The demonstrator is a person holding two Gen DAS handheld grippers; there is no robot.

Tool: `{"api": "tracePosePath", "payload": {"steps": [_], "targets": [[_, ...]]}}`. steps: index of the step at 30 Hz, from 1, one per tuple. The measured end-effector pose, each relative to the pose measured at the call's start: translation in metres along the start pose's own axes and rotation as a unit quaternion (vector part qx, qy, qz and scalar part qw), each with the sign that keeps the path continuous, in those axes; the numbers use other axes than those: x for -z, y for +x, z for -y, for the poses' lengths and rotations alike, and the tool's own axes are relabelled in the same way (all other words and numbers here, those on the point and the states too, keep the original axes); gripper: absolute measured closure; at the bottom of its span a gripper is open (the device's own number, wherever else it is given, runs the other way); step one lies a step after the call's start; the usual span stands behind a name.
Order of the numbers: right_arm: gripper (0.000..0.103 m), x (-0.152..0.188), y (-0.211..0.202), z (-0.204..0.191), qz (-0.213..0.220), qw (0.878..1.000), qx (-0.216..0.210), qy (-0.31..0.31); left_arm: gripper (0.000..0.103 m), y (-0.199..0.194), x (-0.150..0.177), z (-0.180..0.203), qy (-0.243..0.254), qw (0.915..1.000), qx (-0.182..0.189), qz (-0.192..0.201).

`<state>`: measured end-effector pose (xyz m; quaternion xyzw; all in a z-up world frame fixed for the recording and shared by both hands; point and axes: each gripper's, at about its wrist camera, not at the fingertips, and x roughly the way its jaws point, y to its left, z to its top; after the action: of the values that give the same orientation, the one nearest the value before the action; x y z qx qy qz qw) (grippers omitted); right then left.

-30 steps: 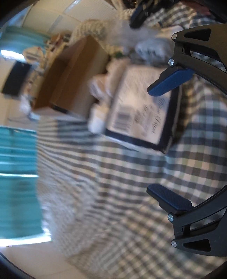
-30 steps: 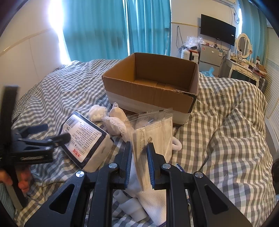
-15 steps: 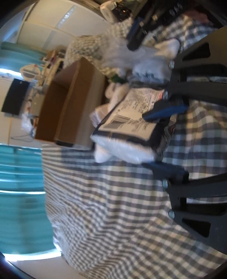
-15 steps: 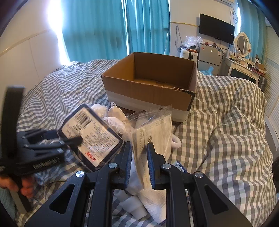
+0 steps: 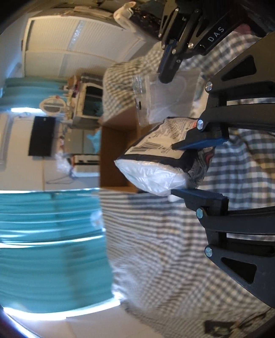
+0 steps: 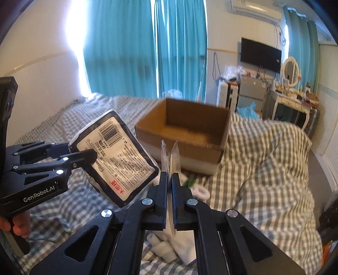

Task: Organize soft objects
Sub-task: 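Carry both items over the box and open both tools to drop them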

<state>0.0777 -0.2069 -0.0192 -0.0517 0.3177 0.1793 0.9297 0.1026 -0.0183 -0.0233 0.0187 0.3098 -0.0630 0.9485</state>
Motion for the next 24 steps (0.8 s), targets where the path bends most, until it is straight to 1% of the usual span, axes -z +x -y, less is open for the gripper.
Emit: {"api": "tracePosePath", "payload": {"steps": [3, 6, 10, 12, 13, 15, 18, 21, 24], "targets": [[0.100, -0.016, -0.014, -0.001, 0.020, 1.000, -0.003, -0.007, 0.070, -0.008, -0.020, 0.000, 0.007, 0.9998, -0.011, 0.018], [0.100, -0.039, -0.027, 0.000, 0.044, 0.999, -0.003, -0.012, 0.070, -0.011, -0.039, -0.004, 0.009, 0.9993, -0.014, 0.035], [0.100, -0.075, -0.035, 0.003, 0.074, 0.997, 0.003, -0.024, 0.070, 0.002, -0.068, -0.012, 0.000, 0.9988, -0.017, 0.046], [0.100, -0.097, -0.032, 0.008, 0.086, 0.996, 0.004, -0.025, 0.070, 0.015, -0.081, -0.013, 0.000, 0.9988, -0.017, 0.047], [0.100, -0.103, -0.030, 0.009, 0.089, 0.996, 0.005, -0.024, 0.070, 0.024, -0.087, -0.012, 0.005, 0.9987, -0.023, 0.046], [0.100, -0.119, -0.020, 0.016, 0.091, 0.996, 0.005, -0.021, 0.070, 0.041, -0.096, -0.009, 0.016, 0.9984, -0.035, 0.041], [0.100, -0.137, 0.004, 0.028, 0.084, 0.996, 0.006, -0.011, 0.070, 0.072, -0.107, -0.006, 0.022, 0.9987, -0.036, 0.028], [0.100, -0.149, 0.038, 0.044, 0.064, 0.998, 0.011, 0.002, 0.070, 0.109, -0.112, -0.002, 0.027, 0.9989, -0.037, 0.013], [0.100, -0.151, 0.071, 0.059, 0.041, 0.999, 0.010, 0.013, 0.070, 0.143, -0.113, -0.001, 0.023, 0.9992, -0.032, -0.006]]}}
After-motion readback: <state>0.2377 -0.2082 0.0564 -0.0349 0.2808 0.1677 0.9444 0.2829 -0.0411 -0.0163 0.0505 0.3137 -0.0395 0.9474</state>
